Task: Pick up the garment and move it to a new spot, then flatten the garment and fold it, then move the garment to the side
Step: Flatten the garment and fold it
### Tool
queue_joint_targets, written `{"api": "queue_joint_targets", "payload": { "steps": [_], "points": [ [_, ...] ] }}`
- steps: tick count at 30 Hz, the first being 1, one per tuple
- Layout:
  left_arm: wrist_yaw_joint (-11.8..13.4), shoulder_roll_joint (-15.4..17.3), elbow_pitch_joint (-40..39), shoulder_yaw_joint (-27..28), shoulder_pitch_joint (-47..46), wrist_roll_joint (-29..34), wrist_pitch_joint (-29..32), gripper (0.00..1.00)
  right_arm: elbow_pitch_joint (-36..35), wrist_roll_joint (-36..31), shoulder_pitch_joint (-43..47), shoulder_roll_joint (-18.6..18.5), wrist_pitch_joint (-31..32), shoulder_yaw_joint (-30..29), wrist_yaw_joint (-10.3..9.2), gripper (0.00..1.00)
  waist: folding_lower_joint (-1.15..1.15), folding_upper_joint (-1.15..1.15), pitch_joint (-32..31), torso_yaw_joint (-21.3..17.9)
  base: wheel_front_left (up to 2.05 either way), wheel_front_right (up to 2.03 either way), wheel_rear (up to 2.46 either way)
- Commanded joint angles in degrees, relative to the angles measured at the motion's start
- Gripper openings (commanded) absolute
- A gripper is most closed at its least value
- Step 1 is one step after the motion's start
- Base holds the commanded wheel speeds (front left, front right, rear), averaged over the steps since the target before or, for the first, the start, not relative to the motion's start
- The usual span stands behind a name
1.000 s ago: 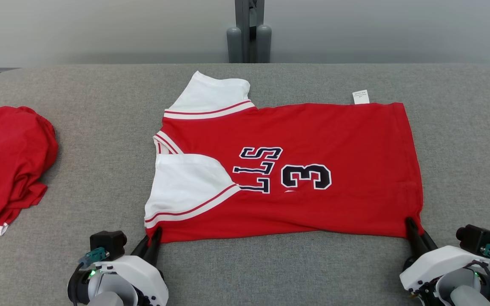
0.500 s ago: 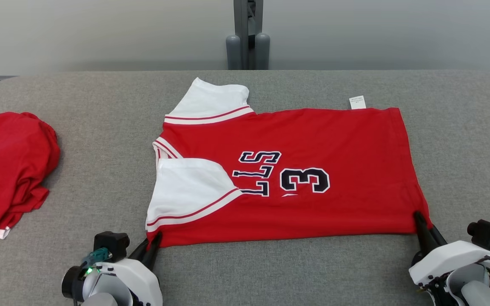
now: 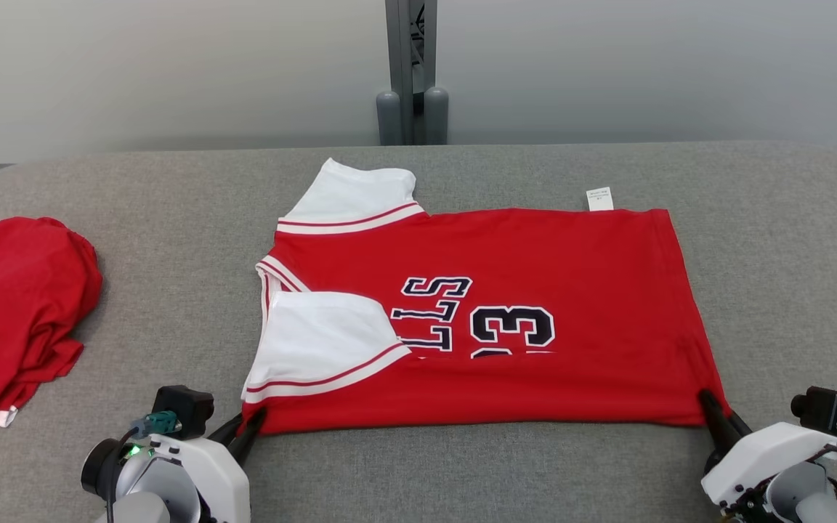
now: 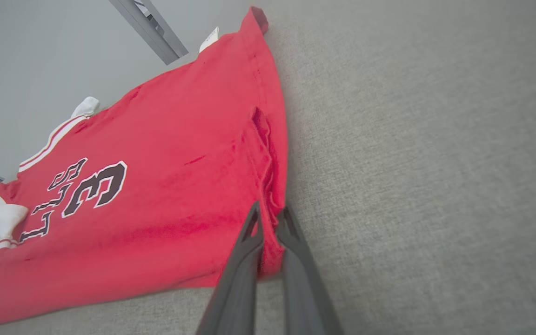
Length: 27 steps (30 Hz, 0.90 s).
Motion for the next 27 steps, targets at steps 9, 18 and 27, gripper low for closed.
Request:
{"api": "queue_joint_targets", "payload": {
  "steps": [9, 18, 27],
  "points": [
    [0.0, 7.2, -8.4, -4.0, 3.8, -4.6, 6.0, 0.00, -4.5, 6.0, 5.5, -3.6, 8.3, 0.8, -0.02, 0.00, 0.00, 0.00, -3.0, -0.6, 0.00, 0.00, 0.00],
    [0.0, 15.8, -21.9, -6.5, 9.4, -10.5, 16.3, 0.00, -12.1, 8.9, 12.7, -7.0, 19.0, -0.1, -0.02, 0.00, 0.00, 0.00, -4.1, -0.1, 0.00, 0.00, 0.00],
    [1.6, 20.7, -32.5, -7.5, 14.0, -13.3, 23.5, 0.00, -22.7, 6.8, 22.3, -8.9, 27.3, -3.3, -0.02, 0.00, 0.00, 0.00, -4.5, 0.7, 0.00, 0.00, 0.00]
  ]
}}
